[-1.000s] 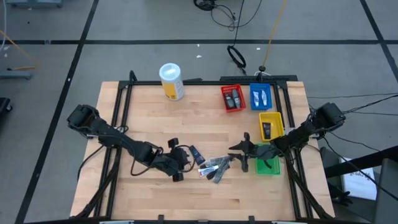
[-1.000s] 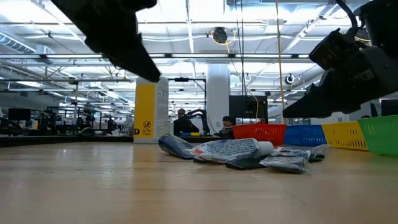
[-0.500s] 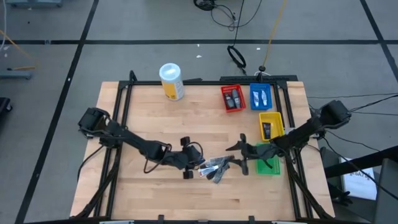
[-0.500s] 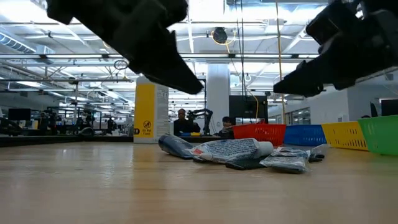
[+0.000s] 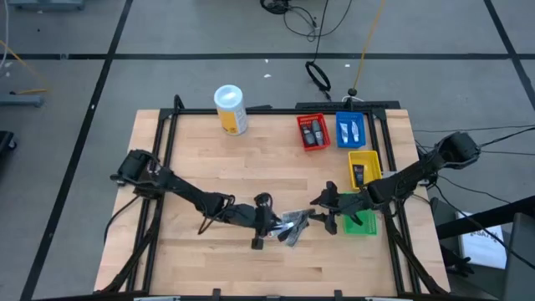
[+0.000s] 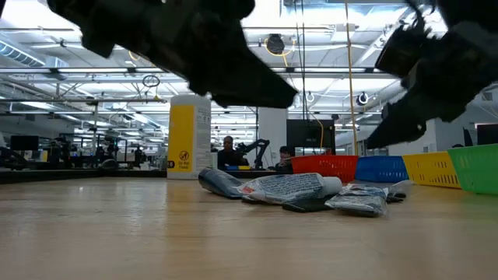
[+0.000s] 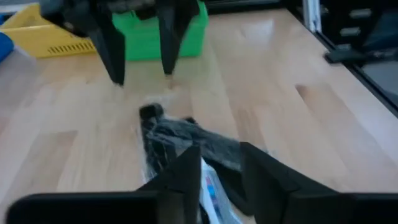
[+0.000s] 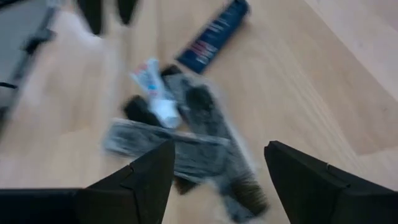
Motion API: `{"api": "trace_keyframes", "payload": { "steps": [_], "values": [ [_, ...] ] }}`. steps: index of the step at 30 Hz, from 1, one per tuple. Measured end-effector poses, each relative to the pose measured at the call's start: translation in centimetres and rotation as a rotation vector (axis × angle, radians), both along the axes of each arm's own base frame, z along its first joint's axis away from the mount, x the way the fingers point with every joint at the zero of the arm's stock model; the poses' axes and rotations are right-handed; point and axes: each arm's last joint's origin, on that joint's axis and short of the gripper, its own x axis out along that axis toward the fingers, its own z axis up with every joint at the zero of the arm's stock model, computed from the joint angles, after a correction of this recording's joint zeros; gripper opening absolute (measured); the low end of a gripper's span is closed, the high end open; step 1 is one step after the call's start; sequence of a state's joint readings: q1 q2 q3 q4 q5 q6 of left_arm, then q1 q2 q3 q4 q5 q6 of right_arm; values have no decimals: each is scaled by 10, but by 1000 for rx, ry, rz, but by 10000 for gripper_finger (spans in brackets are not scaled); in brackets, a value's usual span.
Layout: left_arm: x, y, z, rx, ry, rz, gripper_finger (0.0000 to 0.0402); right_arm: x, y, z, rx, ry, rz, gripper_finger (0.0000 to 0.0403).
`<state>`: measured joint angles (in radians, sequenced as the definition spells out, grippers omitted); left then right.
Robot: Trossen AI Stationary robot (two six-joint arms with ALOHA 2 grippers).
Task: Pick & Place Travel size toiletries
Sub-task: Put the black comb into the green bin
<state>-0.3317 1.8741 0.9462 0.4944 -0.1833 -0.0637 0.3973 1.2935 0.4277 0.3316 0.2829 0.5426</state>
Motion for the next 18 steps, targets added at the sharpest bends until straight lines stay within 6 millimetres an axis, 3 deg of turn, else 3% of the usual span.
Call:
{"api": "trace_keyframes", "payload": {
  "steps": [8, 18],
  "values": [
    [26, 8, -11, -3, 72, 43, 8, 9, -12, -20, 43, 94, -33, 248],
    [48, 22, 10, 56, 250, 68, 3, 12, -21, -19, 62, 95, -27, 247]
  ]
}}
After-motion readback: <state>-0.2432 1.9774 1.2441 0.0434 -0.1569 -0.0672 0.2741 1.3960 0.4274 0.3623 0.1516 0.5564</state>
